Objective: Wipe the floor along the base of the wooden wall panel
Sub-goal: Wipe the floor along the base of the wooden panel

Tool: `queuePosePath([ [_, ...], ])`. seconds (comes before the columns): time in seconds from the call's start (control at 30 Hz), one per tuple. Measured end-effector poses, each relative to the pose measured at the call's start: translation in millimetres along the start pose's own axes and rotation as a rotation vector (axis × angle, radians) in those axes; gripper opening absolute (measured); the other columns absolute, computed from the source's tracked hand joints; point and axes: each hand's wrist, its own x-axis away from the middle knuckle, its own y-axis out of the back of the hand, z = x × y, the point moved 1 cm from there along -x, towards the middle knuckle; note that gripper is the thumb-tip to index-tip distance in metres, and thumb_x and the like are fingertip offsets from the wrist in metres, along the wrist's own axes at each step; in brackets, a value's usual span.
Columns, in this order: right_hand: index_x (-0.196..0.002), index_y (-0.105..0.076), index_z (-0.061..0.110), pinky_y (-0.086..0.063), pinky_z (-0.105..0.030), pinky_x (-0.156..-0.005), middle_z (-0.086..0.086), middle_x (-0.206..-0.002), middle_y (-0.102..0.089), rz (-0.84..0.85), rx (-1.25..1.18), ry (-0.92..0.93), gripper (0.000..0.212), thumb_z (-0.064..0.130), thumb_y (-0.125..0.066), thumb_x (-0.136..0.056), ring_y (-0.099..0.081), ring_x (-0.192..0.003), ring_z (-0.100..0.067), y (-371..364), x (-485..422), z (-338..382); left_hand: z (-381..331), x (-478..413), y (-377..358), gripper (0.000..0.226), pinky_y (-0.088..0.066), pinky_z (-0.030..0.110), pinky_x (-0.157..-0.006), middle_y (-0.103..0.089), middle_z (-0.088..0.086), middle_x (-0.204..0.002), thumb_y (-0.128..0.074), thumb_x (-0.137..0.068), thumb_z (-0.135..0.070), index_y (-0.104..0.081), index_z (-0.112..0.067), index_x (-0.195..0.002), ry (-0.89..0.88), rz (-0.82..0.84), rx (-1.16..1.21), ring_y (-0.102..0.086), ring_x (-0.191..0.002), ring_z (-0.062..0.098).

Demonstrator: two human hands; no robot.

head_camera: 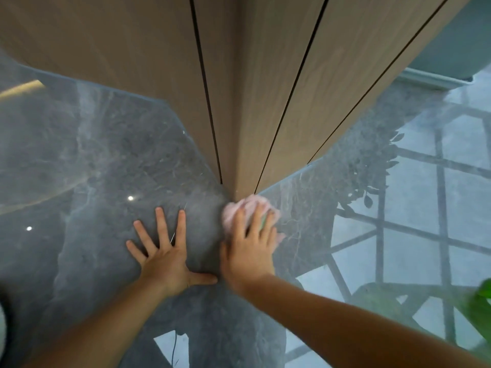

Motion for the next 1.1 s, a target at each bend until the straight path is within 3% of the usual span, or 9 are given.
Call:
queuePosePath([
  [0.13, -0.155, 0.004, 0.025, 0.002, -0.067, -0.117, -0.016, -0.164, 0.008, 0.12, 0.283, 0.639, 0.073, 0.044, -0.037, -0.098, 0.014, -0.148, -0.041, 10.3, -13.2, -46.3, 0.7, -0.2, 0.1, 0.167, 0.019, 0.075, -0.112, 0.066, 0.0, -0.142, -0.037, -0.004, -0.107, 0.052, -0.047, -0.133, 0.0, -0.01, 0.004, 0.063, -0.122, 0.045],
  [0.2, -0.153, 0.013, 0.031, 0.011, -0.061, -0.116, -0.01, -0.165, 0.009, 0.099, 0.478, 0.757, 0.074, 0.046, -0.034, -0.098, 0.012, -0.149, -0.034, 36.5, -47.8, -100.6, 0.4, 0.0, 1.1, 0.167, 0.022, 0.073, -0.11, 0.068, -0.001, -0.139, -0.036, -0.003, -0.107, 0.053, -0.047, -0.131, 0.0, -0.006, 0.002, 0.07, -0.113, 0.039],
  [0.37, -0.151, 0.001, 0.039, -0.003, -0.068, -0.116, -0.003, -0.165, -0.013, -0.08, 0.348, -0.003, 0.075, 0.039, -0.048, -0.094, -0.016, -0.15, -0.031, 112.8, -109.2, -196.3, 0.3, -1.7, 0.6, 0.167, 0.022, 0.073, -0.11, 0.069, -0.001, -0.137, -0.039, -0.005, -0.107, 0.054, -0.047, -0.13, 0.009, -0.011, -0.004, 0.072, -0.106, 0.038],
  [0.43, -0.151, -0.005, 0.033, -0.006, -0.068, -0.115, -0.008, -0.163, -0.014, -0.088, 0.155, -0.362, 0.09, 0.034, -0.065, -0.084, -0.012, -0.149, -0.036, 118.5, -113.0, -181.1, 1.4, -2.3, -0.7, 0.167, 0.02, 0.074, -0.111, 0.069, -0.001, -0.137, -0.039, -0.005, -0.107, 0.053, -0.047, -0.131, 0.01, -0.015, -0.011, 0.073, -0.105, 0.037],
  [0.5, -0.153, -0.002, 0.027, -0.009, -0.066, -0.116, -0.013, -0.164, -0.003, -0.094, 0.138, -0.462, 0.089, 0.031, -0.061, -0.087, -0.002, -0.149, -0.044, 104.0, -102.7, -141.8, 2.5, -2.6, -1.6, 0.167, 0.019, 0.075, -0.111, 0.069, -0.001, -0.137, -0.039, -0.006, -0.108, 0.054, -0.047, -0.131, 0.012, -0.014, -0.015, 0.073, -0.105, 0.039],
  [0.6, -0.154, 0.006, 0.017, 0.007, -0.069, -0.115, -0.021, -0.163, 0.011, -0.094, 0.151, -0.214, 0.074, 0.029, -0.039, -0.097, 0.011, -0.146, -0.051, 51.3, -58.2, -74.8, 1.3, -2.2, -1.8, 0.166, 0.019, 0.075, -0.111, 0.07, 0.0, -0.136, -0.036, -0.004, -0.107, 0.056, -0.046, -0.128, 0.011, -0.014, -0.016, 0.071, -0.108, 0.042],
  [0.7, -0.153, 0.007, 0.016, 0.028, -0.065, -0.107, -0.023, -0.162, 0.011, 0.04, 0.158, 0.237, 0.087, 0.037, -0.051, -0.093, 0.019, -0.144, -0.05, 9.7, -3.6, -24.8, 0.0, -2.5, -2.9, 0.165, 0.018, 0.075, -0.112, 0.07, 0.0, -0.136, -0.039, -0.007, -0.106, 0.057, -0.046, -0.127, -0.01, -0.036, 0.007, 0.061, -0.123, 0.048],
  [0.8, -0.155, 0.003, 0.022, 0.016, -0.064, -0.115, -0.018, -0.163, 0.013, 0.182, 0.273, 0.594, 0.095, 0.042, -0.062, -0.088, 0.024, -0.145, -0.044, -0.3, 4.6, -13.3, 4.8, -4.3, -7.8, 0.161, 0.016, 0.073, -0.114, 0.069, -0.001, -0.136, -0.05, -0.02, -0.104, 0.055, -0.048, -0.128, -0.053, -0.118, 0.035, 0.048, -0.138, 0.05],
  [1.1, -0.154, 0.001, 0.005, -0.011, -0.056, -0.121, -0.02, -0.164, 0.002, 0.082, 0.366, 0.599, 0.079, 0.034, -0.044, -0.095, 0.007, -0.15, -0.039, -6.7, 11.0, -9.7, 59.0, 1.9, -25.7, 0.134, -0.009, 0.07, -0.121, 0.0, 0.022, -0.171, -0.026, -0.053, -0.102, -0.004, -0.026, -0.162, -0.05, -0.452, 0.055, 0.001, -0.153, 0.057],
])
